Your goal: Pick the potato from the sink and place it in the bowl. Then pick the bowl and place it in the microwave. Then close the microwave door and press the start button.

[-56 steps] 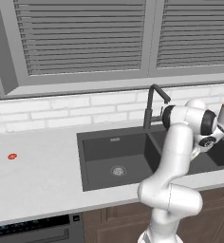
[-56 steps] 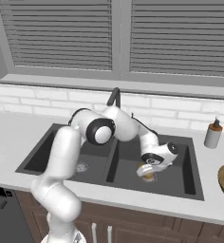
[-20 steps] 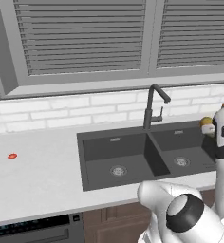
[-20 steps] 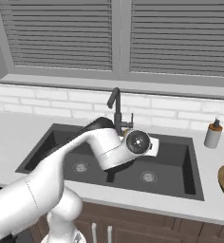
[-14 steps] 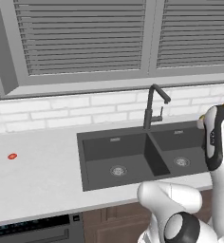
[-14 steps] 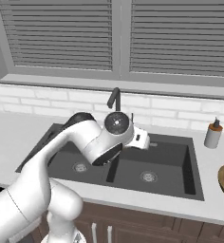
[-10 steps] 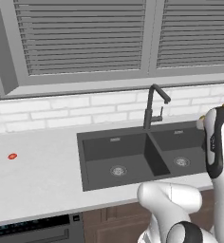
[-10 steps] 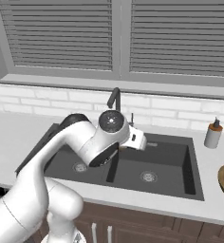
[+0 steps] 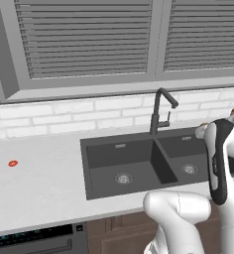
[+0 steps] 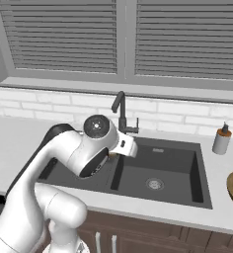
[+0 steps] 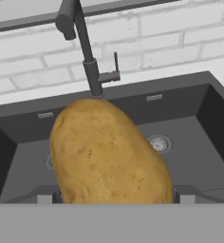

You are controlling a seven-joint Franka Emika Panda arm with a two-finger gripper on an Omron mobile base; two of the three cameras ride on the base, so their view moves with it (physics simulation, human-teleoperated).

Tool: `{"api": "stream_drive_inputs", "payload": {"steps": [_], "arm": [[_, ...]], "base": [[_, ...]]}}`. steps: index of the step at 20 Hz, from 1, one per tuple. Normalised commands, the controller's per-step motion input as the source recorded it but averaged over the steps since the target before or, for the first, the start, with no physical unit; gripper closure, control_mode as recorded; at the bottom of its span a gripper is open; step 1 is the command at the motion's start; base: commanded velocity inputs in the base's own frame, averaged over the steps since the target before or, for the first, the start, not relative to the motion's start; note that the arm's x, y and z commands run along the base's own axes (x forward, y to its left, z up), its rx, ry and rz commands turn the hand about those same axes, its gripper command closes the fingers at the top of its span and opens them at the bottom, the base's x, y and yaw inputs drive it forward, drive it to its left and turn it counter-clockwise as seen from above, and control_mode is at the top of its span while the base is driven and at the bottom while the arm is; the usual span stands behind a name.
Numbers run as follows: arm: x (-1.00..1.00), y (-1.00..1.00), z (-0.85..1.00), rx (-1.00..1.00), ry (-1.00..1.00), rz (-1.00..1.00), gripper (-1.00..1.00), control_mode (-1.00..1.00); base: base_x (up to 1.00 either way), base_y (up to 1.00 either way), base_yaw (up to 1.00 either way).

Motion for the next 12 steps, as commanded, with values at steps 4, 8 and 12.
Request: {"api": "stream_drive_inputs", "payload": {"steps": [4,8,12], "arm": [[-0.10,0.00,0.01,0.00,0.00,-0.01,1.00,1.00],[0.00,0.00,0.00,0.00,0.00,0.00,1.00,1.00],[0.00,0.00,0.00,0.00,0.00,0.00,1.00,1.00]], "base": [[-0.47,-0.08,-0.08],[-0.80,-0.43,-0.17],[-0.40,-0.79,-0.20]]}}
